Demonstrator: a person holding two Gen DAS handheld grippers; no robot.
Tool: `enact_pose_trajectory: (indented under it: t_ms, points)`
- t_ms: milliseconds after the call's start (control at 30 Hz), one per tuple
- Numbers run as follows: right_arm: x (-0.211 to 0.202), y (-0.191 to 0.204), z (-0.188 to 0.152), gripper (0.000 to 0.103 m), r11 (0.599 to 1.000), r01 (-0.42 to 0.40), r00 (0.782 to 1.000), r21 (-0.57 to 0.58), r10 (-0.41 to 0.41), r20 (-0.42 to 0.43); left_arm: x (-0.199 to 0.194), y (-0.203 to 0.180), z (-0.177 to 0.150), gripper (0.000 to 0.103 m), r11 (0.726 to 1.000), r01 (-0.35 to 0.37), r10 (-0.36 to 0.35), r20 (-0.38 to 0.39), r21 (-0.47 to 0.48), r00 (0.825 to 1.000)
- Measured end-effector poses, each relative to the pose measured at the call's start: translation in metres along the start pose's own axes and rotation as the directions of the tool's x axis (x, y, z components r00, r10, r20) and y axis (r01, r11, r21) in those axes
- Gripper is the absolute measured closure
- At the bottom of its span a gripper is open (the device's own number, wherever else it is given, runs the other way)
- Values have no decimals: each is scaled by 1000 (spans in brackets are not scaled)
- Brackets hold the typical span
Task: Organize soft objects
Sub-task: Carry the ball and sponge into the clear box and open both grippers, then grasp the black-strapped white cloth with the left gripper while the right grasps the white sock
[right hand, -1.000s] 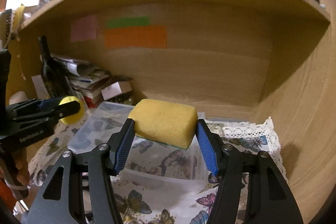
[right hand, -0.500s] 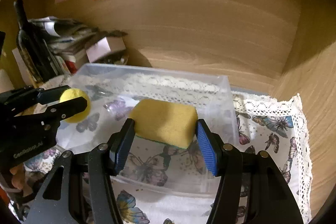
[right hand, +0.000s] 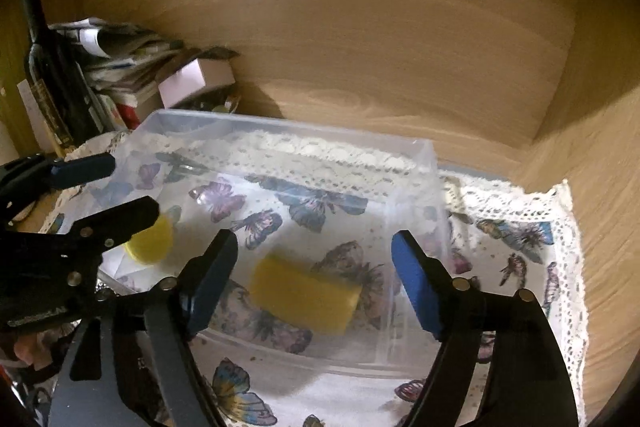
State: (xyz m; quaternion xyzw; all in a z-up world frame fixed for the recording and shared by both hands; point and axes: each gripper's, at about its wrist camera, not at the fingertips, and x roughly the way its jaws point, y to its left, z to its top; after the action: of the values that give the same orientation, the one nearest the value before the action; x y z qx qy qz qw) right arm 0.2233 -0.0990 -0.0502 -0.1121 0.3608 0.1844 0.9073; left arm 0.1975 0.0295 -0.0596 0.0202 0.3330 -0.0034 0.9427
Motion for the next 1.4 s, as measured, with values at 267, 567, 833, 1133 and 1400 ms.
enact_pose_trajectory:
  t_ms: [267,567,833,1133,1400]
  points:
    - [-55,-3,4,21,999,35,990,1,-35,135,-49,4,3,6,999,-34,36,116,-13,993]
    - [-110,2,-23,15,1000,-7,971,12,3,238,-97,7,-19,0,999,-50,52,201,-16,978]
    - [-113,13,-67,14,999,-22,977,29,15,212,-101,-7,-53,0,1000,5,-3,156,-15,988]
    - [-97,22,-109,14,1000,-22,993,18,20,118,-81,-28,-87,0,999,8,-11,58,51,998]
    - [-85,18,-131,14,998,-47,998,43,46,41,-58,-26,-105,0,998,54,-53,-34,30,998]
